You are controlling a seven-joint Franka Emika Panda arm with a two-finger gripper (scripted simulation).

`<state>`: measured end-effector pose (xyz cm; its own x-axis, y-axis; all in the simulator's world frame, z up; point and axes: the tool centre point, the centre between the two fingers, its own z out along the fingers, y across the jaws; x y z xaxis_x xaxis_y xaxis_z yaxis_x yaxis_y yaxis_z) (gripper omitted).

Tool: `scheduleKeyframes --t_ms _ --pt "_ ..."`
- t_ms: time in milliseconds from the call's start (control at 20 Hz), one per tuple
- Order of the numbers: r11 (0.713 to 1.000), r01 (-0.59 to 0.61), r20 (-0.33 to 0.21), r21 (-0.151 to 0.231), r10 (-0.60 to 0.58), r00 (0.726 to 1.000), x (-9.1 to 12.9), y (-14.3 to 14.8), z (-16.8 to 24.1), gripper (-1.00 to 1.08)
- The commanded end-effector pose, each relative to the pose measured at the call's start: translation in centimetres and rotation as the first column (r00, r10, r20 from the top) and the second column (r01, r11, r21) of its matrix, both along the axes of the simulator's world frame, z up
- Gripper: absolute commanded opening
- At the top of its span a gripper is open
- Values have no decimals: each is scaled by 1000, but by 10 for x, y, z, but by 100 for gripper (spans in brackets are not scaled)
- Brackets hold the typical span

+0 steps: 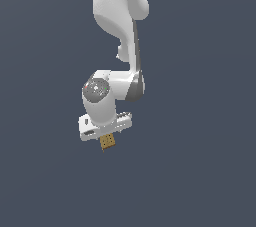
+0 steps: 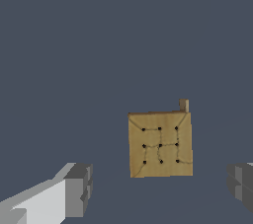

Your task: Pick up the object and move it to a goal position.

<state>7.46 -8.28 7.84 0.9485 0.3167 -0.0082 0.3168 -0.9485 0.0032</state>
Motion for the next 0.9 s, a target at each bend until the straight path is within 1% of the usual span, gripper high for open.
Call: scheduleKeyframes --t_ms 0,250,550,850 --pt "1000 -23 4 3 23 1000 5 -6 -8 100" --pt "999 -44 6 5 44 999 9 -12 -17 100" --pt "999 -42 5 5 42 999 9 -13 -20 100" --pt "999 -44 6 5 44 999 8 -13 -48 100"
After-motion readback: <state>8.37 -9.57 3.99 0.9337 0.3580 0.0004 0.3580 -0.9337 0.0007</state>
